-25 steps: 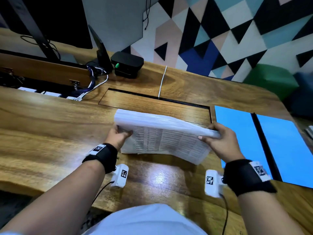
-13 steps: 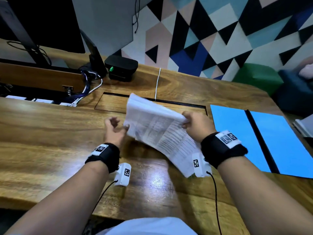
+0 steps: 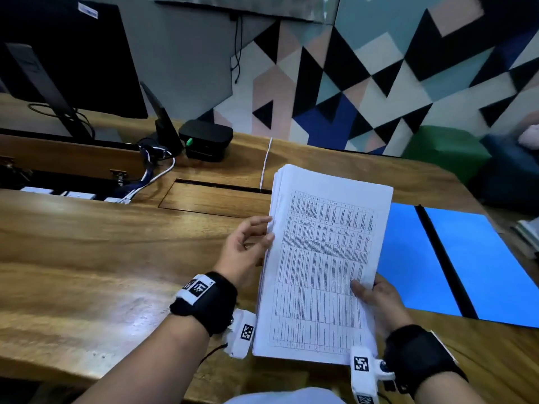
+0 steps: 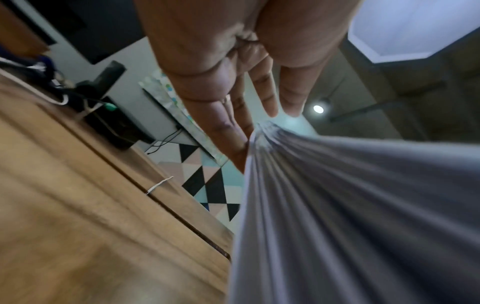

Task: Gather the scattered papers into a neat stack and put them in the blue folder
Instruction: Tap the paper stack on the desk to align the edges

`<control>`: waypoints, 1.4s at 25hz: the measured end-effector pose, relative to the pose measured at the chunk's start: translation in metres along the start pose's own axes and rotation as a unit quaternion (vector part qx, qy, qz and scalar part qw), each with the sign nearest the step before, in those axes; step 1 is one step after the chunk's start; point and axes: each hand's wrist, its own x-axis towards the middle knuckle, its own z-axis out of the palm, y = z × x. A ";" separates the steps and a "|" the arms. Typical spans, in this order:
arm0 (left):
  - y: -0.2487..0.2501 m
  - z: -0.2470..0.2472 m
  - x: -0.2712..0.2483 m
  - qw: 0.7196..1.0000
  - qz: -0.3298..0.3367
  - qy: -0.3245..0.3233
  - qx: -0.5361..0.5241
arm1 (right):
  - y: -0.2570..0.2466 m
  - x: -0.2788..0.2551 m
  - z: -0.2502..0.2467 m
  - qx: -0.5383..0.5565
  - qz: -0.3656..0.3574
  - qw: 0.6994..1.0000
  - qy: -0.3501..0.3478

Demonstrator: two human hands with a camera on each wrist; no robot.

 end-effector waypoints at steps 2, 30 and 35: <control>0.005 0.016 -0.001 1.000 0.007 -0.014 0.024 | 0.003 0.002 -0.013 0.012 0.003 1.000 0.002; -0.025 0.052 -0.018 0.996 0.012 0.088 0.011 | -0.003 0.025 0.004 -0.092 -0.170 0.980 0.042; -0.016 0.060 -0.005 0.994 0.004 0.086 -0.067 | -0.023 0.018 0.012 -0.071 -0.231 0.970 0.021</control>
